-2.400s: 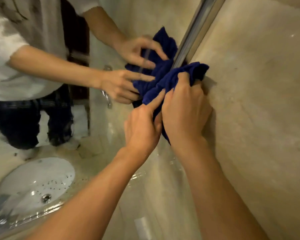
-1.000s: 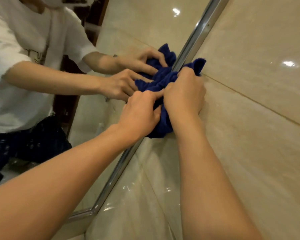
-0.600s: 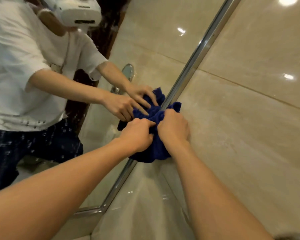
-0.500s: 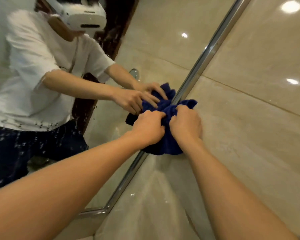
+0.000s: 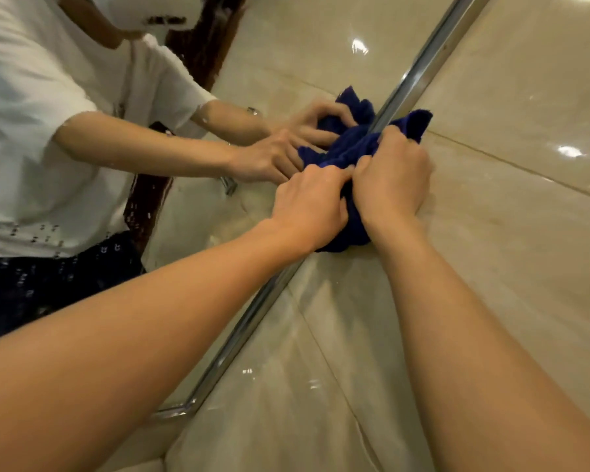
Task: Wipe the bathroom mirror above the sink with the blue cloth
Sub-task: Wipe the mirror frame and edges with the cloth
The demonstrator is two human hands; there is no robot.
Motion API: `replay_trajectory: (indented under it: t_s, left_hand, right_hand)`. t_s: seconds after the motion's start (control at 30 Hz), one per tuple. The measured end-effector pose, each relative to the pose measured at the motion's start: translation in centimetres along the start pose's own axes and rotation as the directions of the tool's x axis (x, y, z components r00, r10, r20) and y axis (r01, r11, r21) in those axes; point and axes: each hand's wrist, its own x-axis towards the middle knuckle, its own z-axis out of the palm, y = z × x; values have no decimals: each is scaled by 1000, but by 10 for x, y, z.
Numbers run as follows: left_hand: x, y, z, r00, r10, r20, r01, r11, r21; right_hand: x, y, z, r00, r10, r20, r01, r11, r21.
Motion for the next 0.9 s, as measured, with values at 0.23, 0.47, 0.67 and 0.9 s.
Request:
replay_trajectory:
  t_s: [0.23,0.47,0.67,0.9]
  left_hand:
    - [-39,-21,14,998,-39,40,42,996,-73]
    - [-62,-39,24,987,-94,134,98,995,-22]
    - [-34,-10,6,984,-177,12,177,978,-112]
    - [98,77,-39,988,-35,-153,23,997,-77]
  right_hand:
    - [-43,1,21,999,-15,32,15,1000,-1]
    - [-68,3,29,981,-69,181,77,996,-41]
    - [-27,6,-10,956,-157,248,177,983,-58]
    - [127,-19,-80,980,-195,46,200,955,-218]
